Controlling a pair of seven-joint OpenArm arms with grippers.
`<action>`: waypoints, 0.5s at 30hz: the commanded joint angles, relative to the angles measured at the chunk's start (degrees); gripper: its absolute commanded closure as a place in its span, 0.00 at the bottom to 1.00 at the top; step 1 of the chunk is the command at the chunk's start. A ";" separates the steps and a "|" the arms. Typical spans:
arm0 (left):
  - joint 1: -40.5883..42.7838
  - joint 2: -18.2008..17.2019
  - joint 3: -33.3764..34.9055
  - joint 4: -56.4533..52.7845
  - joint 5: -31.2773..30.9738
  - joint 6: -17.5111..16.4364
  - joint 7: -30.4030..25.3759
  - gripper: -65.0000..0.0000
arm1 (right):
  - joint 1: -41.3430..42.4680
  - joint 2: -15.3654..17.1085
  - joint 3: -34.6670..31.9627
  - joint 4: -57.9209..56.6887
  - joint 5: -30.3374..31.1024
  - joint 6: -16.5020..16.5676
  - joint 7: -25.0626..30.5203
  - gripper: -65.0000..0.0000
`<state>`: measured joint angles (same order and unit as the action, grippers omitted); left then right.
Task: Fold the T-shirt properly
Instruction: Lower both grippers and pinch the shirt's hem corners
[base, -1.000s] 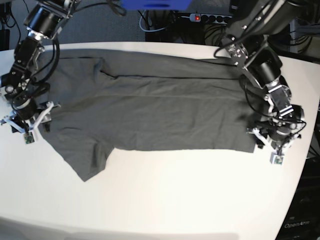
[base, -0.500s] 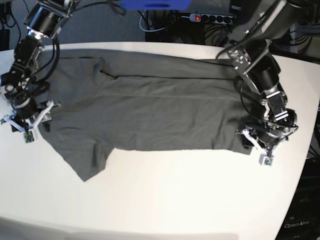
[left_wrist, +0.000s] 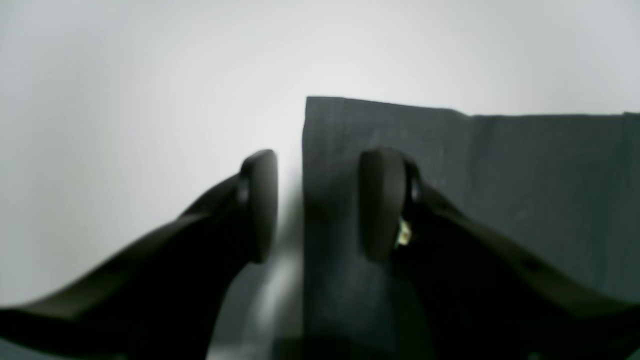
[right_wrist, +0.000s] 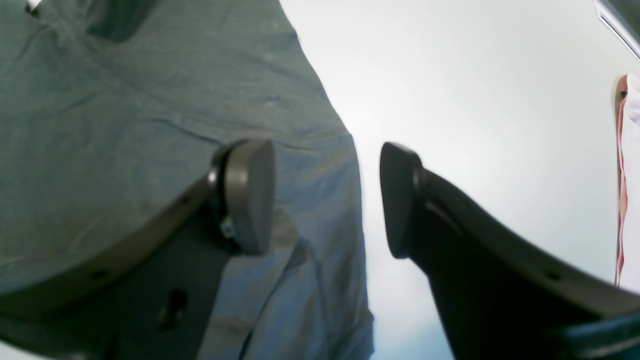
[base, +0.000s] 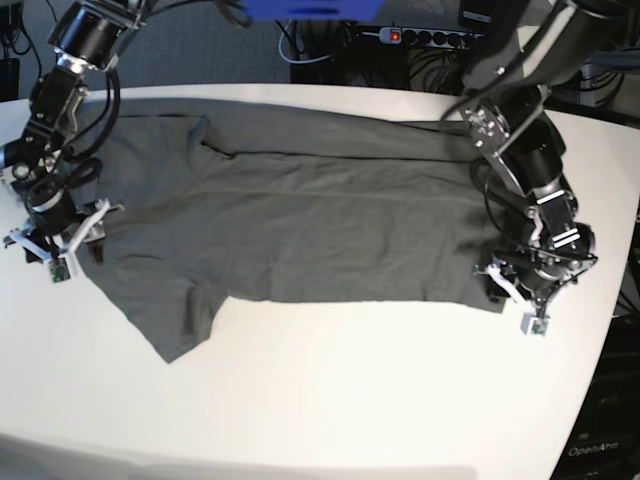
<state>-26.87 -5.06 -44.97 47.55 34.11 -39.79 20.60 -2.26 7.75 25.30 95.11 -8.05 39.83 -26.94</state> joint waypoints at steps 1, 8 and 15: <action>-0.51 -0.08 0.27 -1.97 2.16 -0.21 4.06 0.58 | 0.72 0.82 0.15 0.85 0.63 -0.32 1.40 0.49; 1.07 0.27 0.27 -5.48 2.07 -0.21 5.03 0.58 | 0.90 0.82 0.15 0.85 0.63 -0.32 1.40 0.49; 2.21 0.36 0.27 -6.36 2.07 -0.21 5.11 0.59 | 1.08 0.82 0.15 0.85 0.63 -0.32 1.40 0.49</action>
<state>-26.61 -5.69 -44.84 42.94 32.16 -38.92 16.58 -2.09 7.75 25.30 95.11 -8.05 39.83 -26.96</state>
